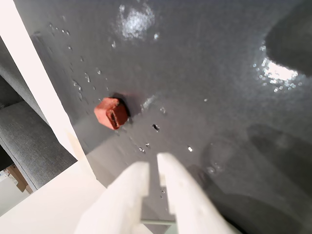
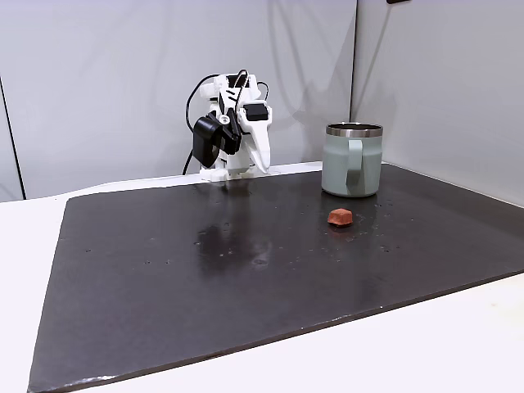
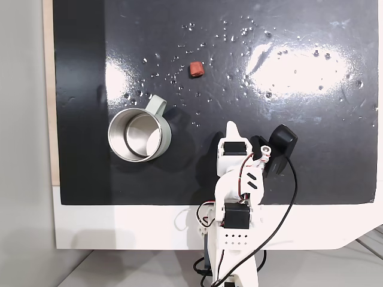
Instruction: Grasp a cube and put it in the cup.
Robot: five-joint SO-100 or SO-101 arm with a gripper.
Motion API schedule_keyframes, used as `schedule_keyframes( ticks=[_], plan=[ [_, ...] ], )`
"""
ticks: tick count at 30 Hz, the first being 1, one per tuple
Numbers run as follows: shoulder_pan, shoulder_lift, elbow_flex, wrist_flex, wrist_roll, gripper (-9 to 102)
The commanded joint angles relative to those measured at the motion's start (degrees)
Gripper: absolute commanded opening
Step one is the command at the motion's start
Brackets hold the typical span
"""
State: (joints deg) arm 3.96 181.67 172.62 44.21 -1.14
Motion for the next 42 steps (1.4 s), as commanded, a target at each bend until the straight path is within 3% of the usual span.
schedule_keyframes(
  ticks=[1,26,32,42],
  plan=[
    [0.0,0.4,-0.4,-1.6,-0.2,0],
    [1.3,0.4,-1.8,-1.7,0.2,0],
    [-0.2,-1.5,-10.8,2.2,-1.6,0],
    [-1.8,-27.9,-33.0,0.4,0.0,0]
  ],
)
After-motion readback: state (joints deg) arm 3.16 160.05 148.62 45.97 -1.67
